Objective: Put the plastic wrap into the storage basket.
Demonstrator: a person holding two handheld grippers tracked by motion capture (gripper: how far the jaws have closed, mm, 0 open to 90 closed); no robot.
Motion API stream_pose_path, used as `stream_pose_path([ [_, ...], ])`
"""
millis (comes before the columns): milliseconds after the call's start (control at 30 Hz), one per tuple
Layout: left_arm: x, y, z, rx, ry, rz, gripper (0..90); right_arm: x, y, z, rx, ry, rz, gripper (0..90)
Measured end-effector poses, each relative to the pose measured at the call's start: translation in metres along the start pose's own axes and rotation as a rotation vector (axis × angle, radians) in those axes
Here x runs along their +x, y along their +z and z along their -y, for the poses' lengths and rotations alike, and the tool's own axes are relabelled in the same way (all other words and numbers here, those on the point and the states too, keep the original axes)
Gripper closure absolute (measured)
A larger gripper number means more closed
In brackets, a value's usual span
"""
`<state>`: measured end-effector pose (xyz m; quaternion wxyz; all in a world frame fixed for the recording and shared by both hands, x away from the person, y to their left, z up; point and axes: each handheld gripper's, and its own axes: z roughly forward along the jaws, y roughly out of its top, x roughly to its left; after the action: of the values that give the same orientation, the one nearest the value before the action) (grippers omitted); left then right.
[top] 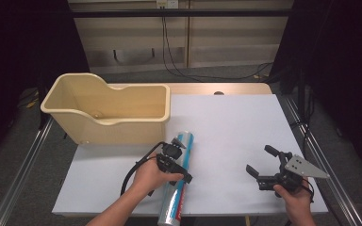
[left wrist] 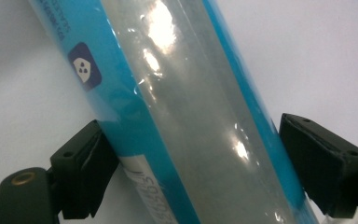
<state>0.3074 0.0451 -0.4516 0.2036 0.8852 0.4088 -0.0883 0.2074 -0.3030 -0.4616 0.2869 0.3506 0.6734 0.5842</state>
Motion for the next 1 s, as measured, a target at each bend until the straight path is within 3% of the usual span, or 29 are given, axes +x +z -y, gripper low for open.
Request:
stream_pose_path([
  [133, 0.002, 0.0, 0.001, -0.005, -0.049, 0.008, 16.4, 0.0, 0.001, 0.0, 0.003, 0.001, 0.001, 0.9],
  [400, -0.002, 0.002, -0.005, 0.041, -0.07, -0.024, 18.7, 0.0, 0.001, 0.0, 0.002, -0.001, -0.003, 1.0],
  [633, -0.001, 0.001, -0.005, 0.032, -0.104, -0.027, 21.0, 0.0, 0.001, 0.0, 0.002, -0.004, -0.002, 1.0],
  [700, 0.001, 0.0, -0.006, 0.04, -0.112, -0.01, 22.4, -0.001, 0.001, 0.0, 0.003, -0.005, -0.003, 1.0],
  [867, -0.005, 0.001, -0.011, 0.085, -0.052, -0.029, 25.6, -0.002, 0.002, 0.0, 0.001, -0.002, -0.001, 1.1],
  [933, -0.009, 0.001, -0.016, 0.132, -0.021, -0.044, 26.9, -0.002, 0.002, 0.0, 0.003, -0.006, 0.0, 1.1],
  [1000, -0.01, 0.001, -0.019, 0.15, -0.024, -0.042, 27.5, -0.002, 0.001, 0.0, 0.002, -0.003, 0.001, 1.1],
])
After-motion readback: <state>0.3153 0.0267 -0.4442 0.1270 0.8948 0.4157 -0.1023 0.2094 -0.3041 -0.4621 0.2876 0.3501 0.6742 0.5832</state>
